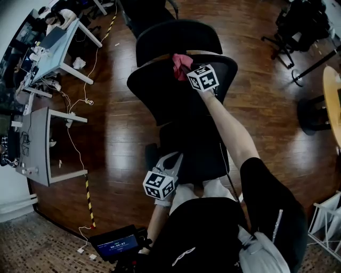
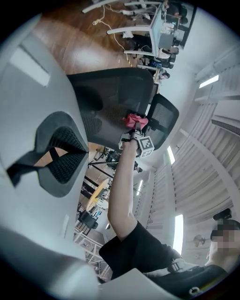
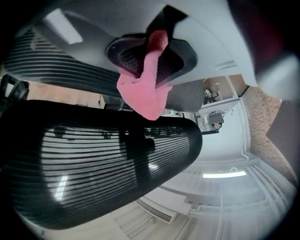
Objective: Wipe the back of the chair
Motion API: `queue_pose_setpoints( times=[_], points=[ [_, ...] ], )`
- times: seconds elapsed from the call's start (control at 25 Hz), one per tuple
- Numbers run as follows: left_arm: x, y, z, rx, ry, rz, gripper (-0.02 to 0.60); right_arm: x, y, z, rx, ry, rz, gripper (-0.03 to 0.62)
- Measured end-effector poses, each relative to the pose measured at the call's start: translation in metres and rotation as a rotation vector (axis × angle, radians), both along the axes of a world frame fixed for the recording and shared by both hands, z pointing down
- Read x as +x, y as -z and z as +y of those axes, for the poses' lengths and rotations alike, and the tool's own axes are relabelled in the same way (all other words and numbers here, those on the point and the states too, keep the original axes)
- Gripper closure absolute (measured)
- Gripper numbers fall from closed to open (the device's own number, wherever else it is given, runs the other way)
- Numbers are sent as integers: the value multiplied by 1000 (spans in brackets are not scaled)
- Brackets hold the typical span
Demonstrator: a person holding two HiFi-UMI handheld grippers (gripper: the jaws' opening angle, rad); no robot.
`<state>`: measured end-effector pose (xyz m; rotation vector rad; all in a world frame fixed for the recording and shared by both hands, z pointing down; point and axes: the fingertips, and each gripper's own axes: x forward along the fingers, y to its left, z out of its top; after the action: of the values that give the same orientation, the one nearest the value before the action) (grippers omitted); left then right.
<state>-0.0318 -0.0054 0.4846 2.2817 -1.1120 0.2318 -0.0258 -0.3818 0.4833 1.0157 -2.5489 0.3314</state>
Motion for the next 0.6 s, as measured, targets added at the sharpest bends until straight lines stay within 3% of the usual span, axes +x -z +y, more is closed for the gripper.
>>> queue_pose_setpoints(
  times=[0.6],
  points=[
    [89,-2,-27,13,-157,21,589,163,2,-9,24,-148,32,553]
  ],
)
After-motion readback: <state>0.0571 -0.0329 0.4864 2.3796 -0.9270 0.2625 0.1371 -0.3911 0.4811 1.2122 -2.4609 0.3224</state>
